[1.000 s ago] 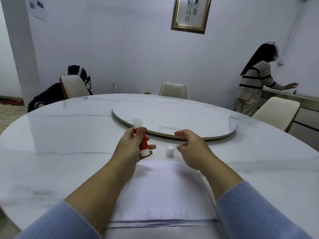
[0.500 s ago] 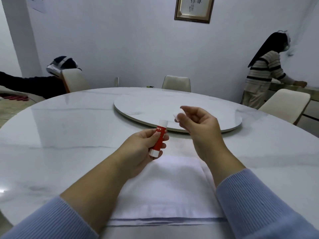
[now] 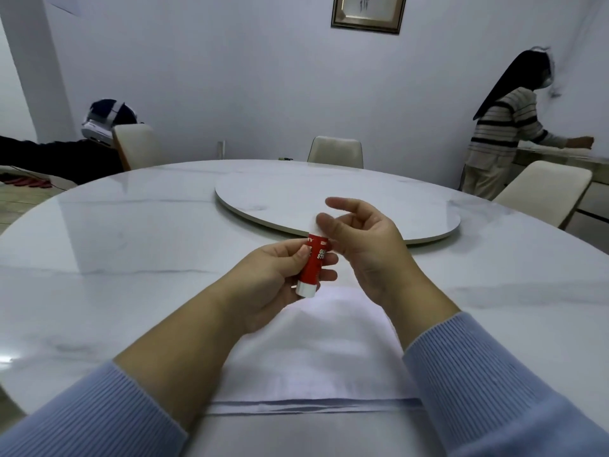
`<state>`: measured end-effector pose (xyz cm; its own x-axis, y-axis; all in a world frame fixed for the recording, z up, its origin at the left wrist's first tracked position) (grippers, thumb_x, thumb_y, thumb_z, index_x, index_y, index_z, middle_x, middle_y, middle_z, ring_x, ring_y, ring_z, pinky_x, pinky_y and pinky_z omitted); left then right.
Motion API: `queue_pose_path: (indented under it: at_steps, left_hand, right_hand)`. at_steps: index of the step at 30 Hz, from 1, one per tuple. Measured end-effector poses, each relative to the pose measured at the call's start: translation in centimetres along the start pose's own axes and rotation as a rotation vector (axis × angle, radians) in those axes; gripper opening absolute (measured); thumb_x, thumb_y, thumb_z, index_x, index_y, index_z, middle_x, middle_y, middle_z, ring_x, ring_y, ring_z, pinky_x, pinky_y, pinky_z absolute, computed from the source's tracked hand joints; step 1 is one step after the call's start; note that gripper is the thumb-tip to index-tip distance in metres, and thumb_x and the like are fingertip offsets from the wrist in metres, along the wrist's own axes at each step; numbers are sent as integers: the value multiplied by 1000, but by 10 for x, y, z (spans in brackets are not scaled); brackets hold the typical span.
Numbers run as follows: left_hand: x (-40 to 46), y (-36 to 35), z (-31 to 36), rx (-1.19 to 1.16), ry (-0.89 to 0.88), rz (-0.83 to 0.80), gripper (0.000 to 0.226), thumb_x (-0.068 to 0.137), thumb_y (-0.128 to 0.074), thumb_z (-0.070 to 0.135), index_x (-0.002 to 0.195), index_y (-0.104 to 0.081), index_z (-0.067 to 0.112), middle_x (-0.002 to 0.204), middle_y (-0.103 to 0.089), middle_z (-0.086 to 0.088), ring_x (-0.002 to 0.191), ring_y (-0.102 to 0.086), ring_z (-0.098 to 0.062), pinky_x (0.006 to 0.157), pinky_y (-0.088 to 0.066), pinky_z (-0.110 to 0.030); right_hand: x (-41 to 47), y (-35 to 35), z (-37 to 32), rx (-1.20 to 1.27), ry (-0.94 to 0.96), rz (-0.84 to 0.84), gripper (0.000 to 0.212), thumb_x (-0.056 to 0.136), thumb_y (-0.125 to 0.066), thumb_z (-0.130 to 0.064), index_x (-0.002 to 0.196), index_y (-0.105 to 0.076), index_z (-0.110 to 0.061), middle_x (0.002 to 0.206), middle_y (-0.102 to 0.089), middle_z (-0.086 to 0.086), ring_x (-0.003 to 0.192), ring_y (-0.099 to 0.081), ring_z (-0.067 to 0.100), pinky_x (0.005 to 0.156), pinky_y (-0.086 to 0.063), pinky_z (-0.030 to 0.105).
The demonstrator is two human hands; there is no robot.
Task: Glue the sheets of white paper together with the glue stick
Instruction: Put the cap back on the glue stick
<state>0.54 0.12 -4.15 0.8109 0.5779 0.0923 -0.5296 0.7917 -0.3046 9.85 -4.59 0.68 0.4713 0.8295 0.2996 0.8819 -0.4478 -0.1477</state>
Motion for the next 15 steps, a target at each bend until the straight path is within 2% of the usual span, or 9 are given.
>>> queue_pose_path:
  at_steps: [2, 4, 6, 8, 11, 12, 15]
  left_hand:
    - [0, 0, 0, -20, 8, 3, 27, 96, -40, 13, 95, -67, 11, 83, -75, -1, 73, -71, -15, 72, -49, -29]
    - [-1, -2, -1, -22, 19, -17, 28, 97, -39, 13, 95, -67, 10, 84, -75, -2, 73, -71, -15, 71, -51, -29]
    - [-2, -6, -3, -21, 31, -42, 28, 97, -39, 13, 97, -67, 8, 85, -75, -3, 73, -70, -14, 68, -54, -28]
    - [-2, -8, -4, -38, 34, -49, 28, 96, -40, 13, 95, -67, 7, 83, -74, -4, 70, -69, -14, 66, -56, -26]
    - [-2, -6, -3, -92, 35, -38, 28, 96, -40, 12, 89, -67, 6, 76, -73, -4, 66, -67, -14, 65, -56, -27]
    - [-2, -7, -3, -106, 35, -45, 29, 96, -39, 12, 88, -67, 6, 76, -73, -4, 65, -67, -15, 65, -56, -27]
    - [-3, -9, -3, -127, 43, -62, 31, 96, -39, 13, 88, -68, 6, 76, -72, -5, 65, -67, -15, 67, -56, -28]
  right_hand:
    - [0, -1, 3, 41, -38, -8, 39, 67, -72, -31, 102, -66, -15, 85, -64, 3, 79, -60, 18, 80, -52, 34]
    - [-2, -8, 6, 116, -75, -68, 27, 77, -67, -24, 102, -68, -12, 97, -71, 4, 84, -64, 17, 76, -52, 30]
    - [-1, -5, 6, 92, -50, -40, 32, 70, -73, -18, 101, -68, -13, 85, -72, -1, 79, -65, 15, 77, -52, 30]
    - [-1, -4, 6, 72, -51, -27, 43, 61, -75, -27, 102, -68, -14, 79, -67, -3, 75, -62, 13, 78, -50, 30]
    - [-3, -11, 10, 117, -106, -100, 39, 68, -67, -31, 102, -70, -12, 98, -74, 4, 88, -65, 16, 82, -51, 30]
    - [-4, -11, 10, 113, -101, -100, 34, 68, -68, -28, 99, -71, -13, 94, -75, 3, 88, -66, 16, 81, -52, 29]
    - [-3, -6, 7, 61, -62, -32, 32, 61, -73, -27, 91, -71, -17, 72, -66, -4, 68, -62, 10, 74, -49, 28]
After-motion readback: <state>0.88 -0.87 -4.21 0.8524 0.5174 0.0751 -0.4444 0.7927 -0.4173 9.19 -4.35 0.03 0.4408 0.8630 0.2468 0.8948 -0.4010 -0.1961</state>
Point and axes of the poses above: each hand's wrist, its own x-axis towards the middle knuckle, its own y-axis out of the back of the hand, z = x × y, the point moved 10 cm from there along x, towards the middle knuckle
